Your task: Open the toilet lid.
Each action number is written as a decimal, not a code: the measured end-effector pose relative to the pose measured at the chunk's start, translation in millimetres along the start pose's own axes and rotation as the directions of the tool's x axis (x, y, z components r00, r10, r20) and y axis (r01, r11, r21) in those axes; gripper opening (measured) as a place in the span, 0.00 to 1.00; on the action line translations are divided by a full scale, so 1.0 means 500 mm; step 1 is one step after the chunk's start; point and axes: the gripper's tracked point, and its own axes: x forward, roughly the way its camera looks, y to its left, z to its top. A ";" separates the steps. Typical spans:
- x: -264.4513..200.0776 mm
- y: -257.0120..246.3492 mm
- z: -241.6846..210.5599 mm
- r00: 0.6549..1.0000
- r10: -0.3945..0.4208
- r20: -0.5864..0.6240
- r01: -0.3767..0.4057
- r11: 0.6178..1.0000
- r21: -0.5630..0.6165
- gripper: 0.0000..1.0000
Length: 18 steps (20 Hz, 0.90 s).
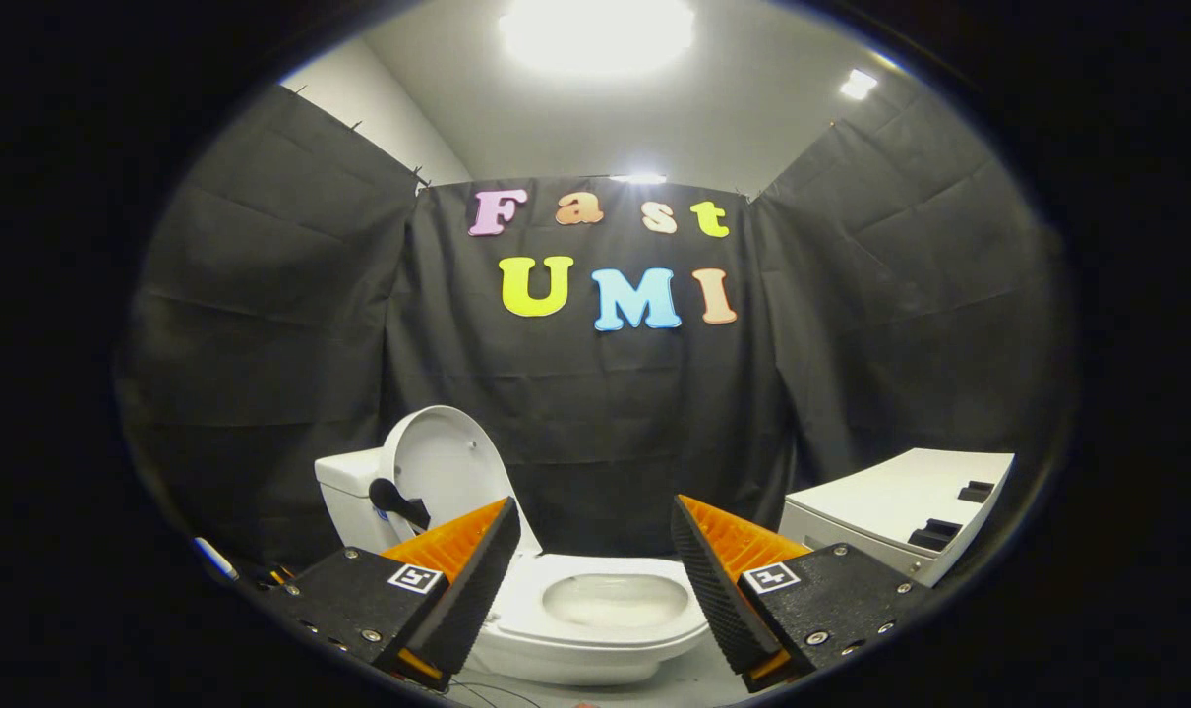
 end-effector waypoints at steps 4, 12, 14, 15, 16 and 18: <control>-0.024 -0.007 -0.038 1.000 -0.010 -0.020 0.010 1.000 0.001 0.95; -0.031 -0.006 -0.040 1.000 -0.008 -0.021 0.008 1.000 -0.022 0.95; -0.030 -0.009 -0.042 1.000 -0.009 -0.021 0.009 1.000 -0.019 0.95; -0.030 -0.009 -0.040 1.000 -0.012 -0.023 0.011 1.000 -0.021 0.95; -0.031 -0.012 -0.040 1.000 -0.015 -0.024 0.014 1.000 -0.020 0.95; -0.031 -0.017 -0.044 0.999 -0.019 -0.028 0.019 1.000 -0.019 0.95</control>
